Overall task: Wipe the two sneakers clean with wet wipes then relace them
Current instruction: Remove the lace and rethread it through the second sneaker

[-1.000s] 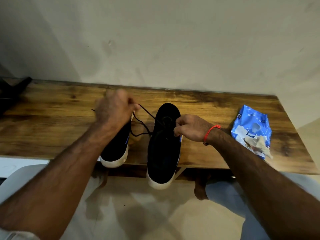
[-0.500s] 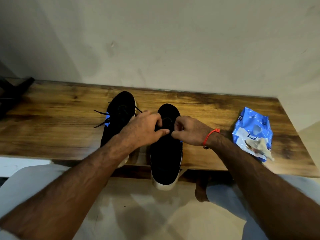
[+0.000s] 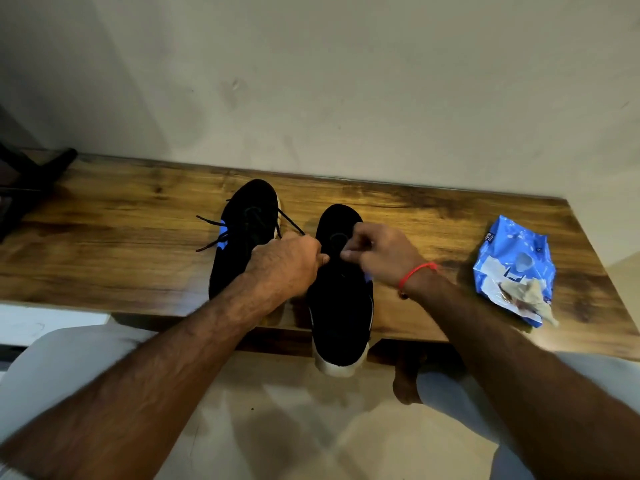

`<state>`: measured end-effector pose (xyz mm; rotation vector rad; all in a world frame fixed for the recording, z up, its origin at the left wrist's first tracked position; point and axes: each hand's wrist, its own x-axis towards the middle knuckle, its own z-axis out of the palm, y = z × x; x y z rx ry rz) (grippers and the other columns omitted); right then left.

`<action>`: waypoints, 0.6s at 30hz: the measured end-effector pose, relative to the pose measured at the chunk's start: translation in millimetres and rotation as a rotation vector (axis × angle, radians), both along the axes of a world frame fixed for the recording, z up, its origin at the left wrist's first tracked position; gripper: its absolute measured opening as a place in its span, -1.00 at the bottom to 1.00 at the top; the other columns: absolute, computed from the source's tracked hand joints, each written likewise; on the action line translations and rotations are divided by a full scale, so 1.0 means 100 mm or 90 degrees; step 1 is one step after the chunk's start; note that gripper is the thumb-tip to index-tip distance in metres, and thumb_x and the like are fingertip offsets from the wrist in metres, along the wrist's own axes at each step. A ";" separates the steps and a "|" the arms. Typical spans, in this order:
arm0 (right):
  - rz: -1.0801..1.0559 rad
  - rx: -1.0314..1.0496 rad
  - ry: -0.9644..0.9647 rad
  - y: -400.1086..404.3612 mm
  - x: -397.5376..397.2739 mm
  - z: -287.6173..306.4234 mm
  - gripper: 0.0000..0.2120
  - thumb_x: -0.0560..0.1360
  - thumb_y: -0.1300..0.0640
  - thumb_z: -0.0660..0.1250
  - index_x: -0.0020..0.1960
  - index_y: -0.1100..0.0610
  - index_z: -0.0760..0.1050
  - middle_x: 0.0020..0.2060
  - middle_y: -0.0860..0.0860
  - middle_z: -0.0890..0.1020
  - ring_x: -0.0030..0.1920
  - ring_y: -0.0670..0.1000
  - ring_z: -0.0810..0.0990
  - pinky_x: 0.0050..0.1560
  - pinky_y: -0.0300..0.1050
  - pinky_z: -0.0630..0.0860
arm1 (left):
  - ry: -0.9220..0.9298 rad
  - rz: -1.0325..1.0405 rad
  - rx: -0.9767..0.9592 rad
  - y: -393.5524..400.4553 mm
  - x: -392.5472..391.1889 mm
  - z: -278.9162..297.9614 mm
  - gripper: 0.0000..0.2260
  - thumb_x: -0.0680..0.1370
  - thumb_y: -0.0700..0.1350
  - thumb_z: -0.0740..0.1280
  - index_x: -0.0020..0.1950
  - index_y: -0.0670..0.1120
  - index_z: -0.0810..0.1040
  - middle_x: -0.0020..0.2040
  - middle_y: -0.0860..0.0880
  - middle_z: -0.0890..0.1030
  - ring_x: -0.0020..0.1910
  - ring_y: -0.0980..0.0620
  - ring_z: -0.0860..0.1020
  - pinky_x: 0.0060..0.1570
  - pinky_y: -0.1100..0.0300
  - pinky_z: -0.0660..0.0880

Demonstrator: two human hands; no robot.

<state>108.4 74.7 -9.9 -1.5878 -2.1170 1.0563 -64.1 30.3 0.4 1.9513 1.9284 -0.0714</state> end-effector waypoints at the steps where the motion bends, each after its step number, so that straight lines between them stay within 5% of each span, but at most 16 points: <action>1: -0.087 -0.060 0.068 0.06 0.06 0.04 -0.73 0.46 0.21 0.47 -0.32 0.08 0.43 -0.13 0.13 0.68 -0.09 0.14 0.67 -0.11 0.01 0.58 | -0.002 -0.002 0.007 -0.01 0.00 0.00 -0.74 0.70 0.14 0.15 0.11 0.04 0.55 0.00 -0.01 0.57 -0.03 -0.04 0.59 -0.09 -0.01 0.55; 4: -0.206 -0.148 0.094 0.17 0.26 0.06 -0.84 0.51 0.24 0.37 -0.23 0.10 0.50 -0.07 0.08 0.71 -0.12 0.14 0.71 -0.16 -0.02 0.53 | -0.031 -0.003 0.019 -0.01 -0.01 -0.02 -0.75 0.71 0.14 0.12 0.10 0.05 0.53 0.01 0.04 0.56 -0.04 0.02 0.59 -0.13 0.07 0.45; 8: 0.000 0.052 -0.026 0.11 0.22 0.01 -0.77 0.49 0.20 0.33 0.14 0.06 0.53 0.11 0.00 0.58 0.17 0.03 0.53 0.22 0.02 0.50 | -0.007 -0.022 0.042 -0.03 0.03 -0.04 -0.73 0.71 0.15 0.10 0.22 0.06 0.49 0.18 -0.01 0.44 0.05 -0.03 0.54 -0.08 0.06 0.43; 12: 0.157 0.156 -0.223 -0.05 -0.02 -0.05 -0.79 0.55 -0.08 0.33 0.08 0.02 0.49 0.12 -0.01 0.52 0.17 0.05 0.46 0.19 0.04 0.47 | 0.031 -0.028 0.075 -0.05 0.04 -0.05 -0.71 0.71 0.13 0.09 0.29 0.05 0.48 0.32 -0.10 0.34 0.13 -0.11 0.55 -0.06 0.01 0.51; 18: 0.063 0.073 -0.146 0.03 -0.04 0.04 -0.84 0.58 0.02 0.33 -0.09 0.10 0.50 -0.12 0.00 0.55 -0.05 0.04 0.53 -0.10 -0.01 0.50 | 0.042 -0.026 0.082 -0.05 0.01 -0.07 -0.70 0.70 0.16 0.09 0.29 0.07 0.47 0.30 -0.09 0.29 0.18 -0.05 0.48 -0.02 0.00 0.55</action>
